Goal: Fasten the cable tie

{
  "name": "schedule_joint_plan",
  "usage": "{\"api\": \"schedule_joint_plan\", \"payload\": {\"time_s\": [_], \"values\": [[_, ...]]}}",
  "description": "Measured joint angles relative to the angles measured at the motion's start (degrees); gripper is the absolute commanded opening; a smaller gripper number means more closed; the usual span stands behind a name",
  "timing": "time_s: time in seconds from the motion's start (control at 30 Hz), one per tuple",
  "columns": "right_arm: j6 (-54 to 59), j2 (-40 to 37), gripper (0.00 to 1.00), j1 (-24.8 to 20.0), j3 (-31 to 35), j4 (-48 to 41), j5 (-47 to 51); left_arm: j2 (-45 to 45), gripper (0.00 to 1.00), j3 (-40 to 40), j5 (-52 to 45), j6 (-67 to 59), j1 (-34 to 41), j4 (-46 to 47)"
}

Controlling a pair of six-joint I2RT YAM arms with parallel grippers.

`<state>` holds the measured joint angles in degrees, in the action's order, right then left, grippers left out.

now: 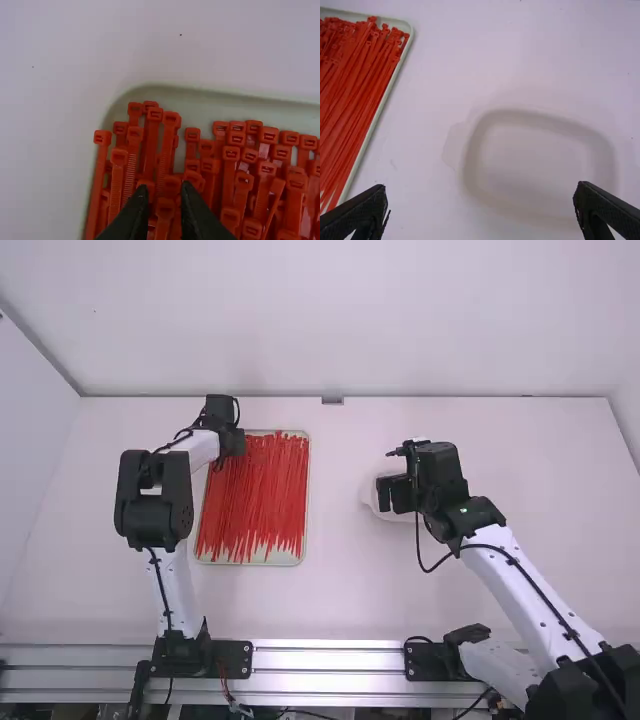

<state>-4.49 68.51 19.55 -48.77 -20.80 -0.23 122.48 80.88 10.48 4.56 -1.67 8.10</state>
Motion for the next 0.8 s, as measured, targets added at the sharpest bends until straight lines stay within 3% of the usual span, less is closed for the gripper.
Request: {"api": "schedule_joint_plan", "payload": {"time_s": [0.8], "values": [[0.04, 0.00, 0.99, 0.00, 0.00, -0.17, -0.09, 0.00, 0.17, -2.03, 0.28, -0.15, 0.00, -3.15]]}}
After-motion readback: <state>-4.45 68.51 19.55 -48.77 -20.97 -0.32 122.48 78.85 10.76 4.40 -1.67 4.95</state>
